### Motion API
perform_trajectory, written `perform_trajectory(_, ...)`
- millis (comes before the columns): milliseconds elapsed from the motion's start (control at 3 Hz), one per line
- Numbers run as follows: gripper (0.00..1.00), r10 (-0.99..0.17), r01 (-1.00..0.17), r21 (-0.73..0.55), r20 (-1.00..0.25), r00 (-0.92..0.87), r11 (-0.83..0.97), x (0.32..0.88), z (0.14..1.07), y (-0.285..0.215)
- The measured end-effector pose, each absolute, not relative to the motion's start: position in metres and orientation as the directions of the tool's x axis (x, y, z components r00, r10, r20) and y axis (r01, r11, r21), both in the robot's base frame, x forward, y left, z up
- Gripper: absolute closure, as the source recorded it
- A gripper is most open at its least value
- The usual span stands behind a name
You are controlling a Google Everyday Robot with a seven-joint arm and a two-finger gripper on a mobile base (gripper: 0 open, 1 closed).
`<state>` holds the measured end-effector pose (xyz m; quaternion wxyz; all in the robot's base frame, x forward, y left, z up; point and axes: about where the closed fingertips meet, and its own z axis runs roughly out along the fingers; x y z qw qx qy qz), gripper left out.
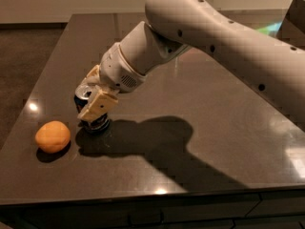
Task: Move pepsi can near orange
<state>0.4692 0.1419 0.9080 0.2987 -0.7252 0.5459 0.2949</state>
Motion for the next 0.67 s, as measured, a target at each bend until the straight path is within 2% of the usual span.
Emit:
perform_trajectory(333,0.07,-0.615,-0.967,-0.112,-0.753,0.234,-0.231,0.4675,0.9080,0.1439)
perform_trajectory(667,0.00,-0.615,-0.966,-0.112,-0.752,0.235,-0.233,0.4667,0.9080,0.1448)
